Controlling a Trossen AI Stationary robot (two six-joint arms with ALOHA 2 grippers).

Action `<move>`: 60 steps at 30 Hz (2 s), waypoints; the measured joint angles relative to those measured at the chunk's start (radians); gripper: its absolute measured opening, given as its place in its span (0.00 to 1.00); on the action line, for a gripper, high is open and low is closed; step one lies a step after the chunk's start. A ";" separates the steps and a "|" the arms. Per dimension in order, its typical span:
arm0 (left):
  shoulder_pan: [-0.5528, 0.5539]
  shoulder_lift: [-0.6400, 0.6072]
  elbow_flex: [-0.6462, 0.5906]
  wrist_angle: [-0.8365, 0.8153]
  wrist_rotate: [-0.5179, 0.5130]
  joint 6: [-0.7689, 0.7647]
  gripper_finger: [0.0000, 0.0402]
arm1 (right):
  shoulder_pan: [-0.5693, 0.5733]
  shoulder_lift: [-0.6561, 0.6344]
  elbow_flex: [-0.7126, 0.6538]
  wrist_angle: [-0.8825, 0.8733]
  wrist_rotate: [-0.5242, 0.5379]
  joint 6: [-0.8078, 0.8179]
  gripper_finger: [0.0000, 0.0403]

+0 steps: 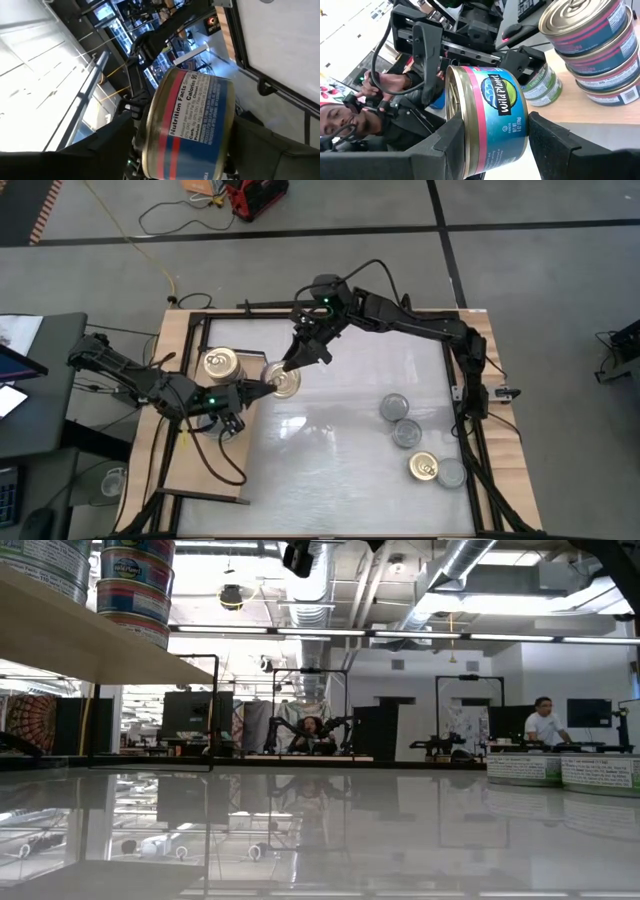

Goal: Stack canned seafood by type on shelf
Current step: Stack the green tuna can on top of the green tuna can on the shelf

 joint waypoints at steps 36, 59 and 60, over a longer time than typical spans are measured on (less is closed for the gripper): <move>-0.154 -0.219 0.000 -0.068 0.003 -0.598 0.48 | 0.055 -0.183 0.002 -0.079 0.434 -0.629 0.70; -0.345 -0.332 0.001 -0.211 -0.432 -0.893 0.50 | 0.424 0.004 0.001 0.238 1.267 -1.371 0.70; -0.352 -0.332 0.001 -0.220 -0.445 -0.893 0.50 | 0.426 0.007 0.000 0.237 1.267 -1.371 0.71</move>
